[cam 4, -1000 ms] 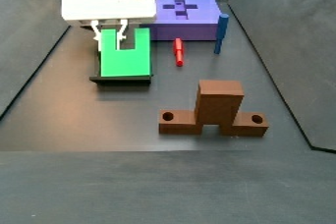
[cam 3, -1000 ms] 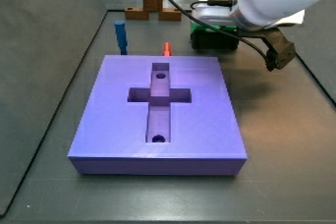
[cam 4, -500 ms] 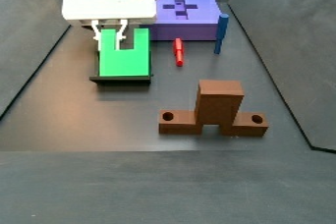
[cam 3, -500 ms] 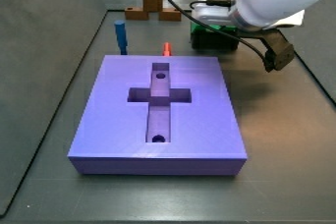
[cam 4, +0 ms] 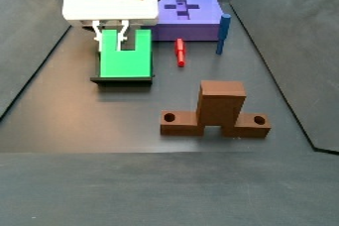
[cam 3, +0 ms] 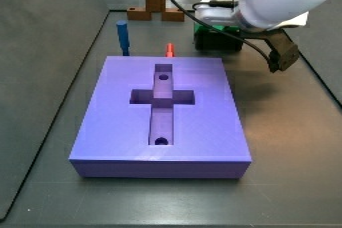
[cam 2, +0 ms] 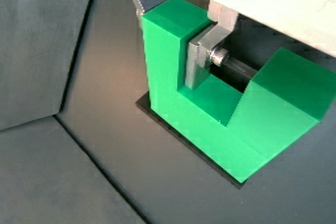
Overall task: Pick up the green object. Move up. Place the green object on the fixture. Regrasp the green object. Move to above the board. Insert the green object.
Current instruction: Move to above the board.
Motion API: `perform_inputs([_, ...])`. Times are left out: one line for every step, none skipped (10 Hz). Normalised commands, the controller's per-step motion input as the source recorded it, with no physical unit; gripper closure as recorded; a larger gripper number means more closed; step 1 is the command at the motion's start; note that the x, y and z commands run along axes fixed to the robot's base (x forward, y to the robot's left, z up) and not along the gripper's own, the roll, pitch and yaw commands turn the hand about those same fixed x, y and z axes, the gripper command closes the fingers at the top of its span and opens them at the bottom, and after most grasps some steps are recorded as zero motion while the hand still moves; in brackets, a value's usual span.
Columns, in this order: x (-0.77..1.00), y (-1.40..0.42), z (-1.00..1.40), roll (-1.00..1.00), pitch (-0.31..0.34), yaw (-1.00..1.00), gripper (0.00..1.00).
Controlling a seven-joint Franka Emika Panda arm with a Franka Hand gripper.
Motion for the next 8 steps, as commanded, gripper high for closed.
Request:
perform_inputs([0.0, 0.0, 1.4, 0.0, 0.0, 0.0, 1.0])
perform_inputs([0.02, 0.01, 1.4, -0.06, -0.026, -0.01, 1.0])
perform_inputs([-0.01, 0.03, 1.4, -0.15, -0.05, -0.02, 1.0])
perform_inputs([-0.01, 0.03, 1.4, -0.1, -0.048, -0.03, 1.0])
perform_inputs([-0.01, 0.02, 1.4, -0.07, -0.018, -0.04, 1.0])
perform_inputs([-0.01, 0.02, 1.4, -0.03, 0.014, -0.05, 1.0])
perform_inputs([-0.02, 0.02, 1.4, -0.01, 0.033, -0.04, 1.0])
perform_inputs([-0.01, 0.01, 0.83, -0.01, 0.049, -0.02, 1.0])
